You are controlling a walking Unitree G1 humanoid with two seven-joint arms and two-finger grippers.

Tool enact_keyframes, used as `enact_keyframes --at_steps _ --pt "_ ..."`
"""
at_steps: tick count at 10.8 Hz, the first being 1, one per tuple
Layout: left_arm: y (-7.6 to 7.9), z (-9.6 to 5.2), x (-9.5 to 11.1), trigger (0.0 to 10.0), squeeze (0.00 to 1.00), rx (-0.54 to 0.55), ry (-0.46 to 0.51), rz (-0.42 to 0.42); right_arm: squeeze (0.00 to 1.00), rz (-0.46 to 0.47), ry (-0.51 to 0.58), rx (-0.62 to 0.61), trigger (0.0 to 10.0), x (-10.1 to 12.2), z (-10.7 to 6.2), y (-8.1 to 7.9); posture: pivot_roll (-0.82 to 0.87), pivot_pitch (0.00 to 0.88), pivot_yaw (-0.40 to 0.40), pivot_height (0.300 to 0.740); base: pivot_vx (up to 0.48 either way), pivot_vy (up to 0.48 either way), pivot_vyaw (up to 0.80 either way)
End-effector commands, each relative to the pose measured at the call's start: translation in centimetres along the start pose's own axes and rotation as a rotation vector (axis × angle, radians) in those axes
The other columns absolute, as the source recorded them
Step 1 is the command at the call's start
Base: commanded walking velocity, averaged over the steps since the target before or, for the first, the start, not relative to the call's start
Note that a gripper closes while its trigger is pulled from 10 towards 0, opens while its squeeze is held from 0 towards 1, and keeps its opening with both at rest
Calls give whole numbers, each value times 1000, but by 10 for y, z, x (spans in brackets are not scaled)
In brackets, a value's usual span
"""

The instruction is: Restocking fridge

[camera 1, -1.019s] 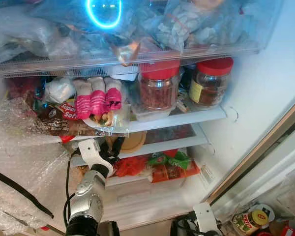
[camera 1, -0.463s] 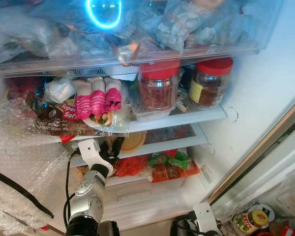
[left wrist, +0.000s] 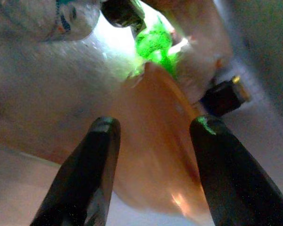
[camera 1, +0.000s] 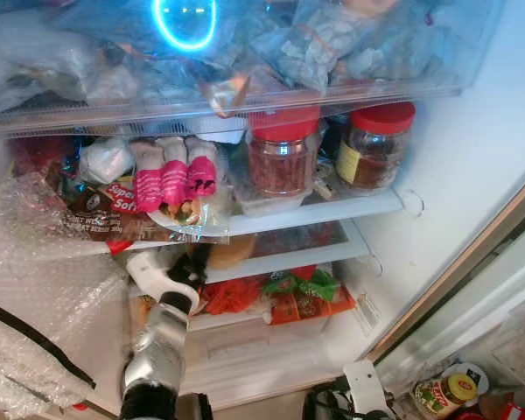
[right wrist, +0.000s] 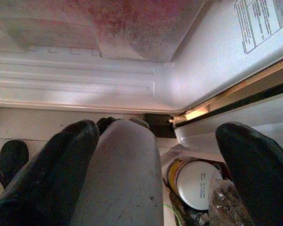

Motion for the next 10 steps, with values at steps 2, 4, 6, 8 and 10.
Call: enact_keyframes --at_steps 2,4,6,8,10 --pt "5 0 2 10000 0 -38 -8 77 0 0 -172 37 10000 -51 -14 -12 -190 55 -21 631 0 0 0" --pt "8 -1 8 10000 0 -58 -6 77 0 0 -173 36 10000 -51 -14 -12 -188 60 -24 631 0 0 0" --pt "15 -2 10 10000 0 -97 -16 132 0 0 -173 35 10000 -51 -14 -11 -190 62 -24 631 0 0 0" --pt "14 -9 12 10000 0 -98 -24 161 0 1 -173 36 10000 -51 -14 -11 -191 64 -23 631 0 0 0" --pt "15 -17 14 10000 0 -101 -27 175 0 1 -173 36 10000 -51 -14 -11 -190 67 -23 631 0 0 0"
Point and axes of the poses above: a point about 5 cm out from each wrist's last joint towards the gripper, its own z axis pointing out of the wrist towards the gripper, its own x axis along the axis of the wrist's last joint, y = z × x, the point moved 4 cm from there along z, pointing out of the wrist towards the gripper, and after that the axes turned 1 degree about -z, right-handed, at the moved point
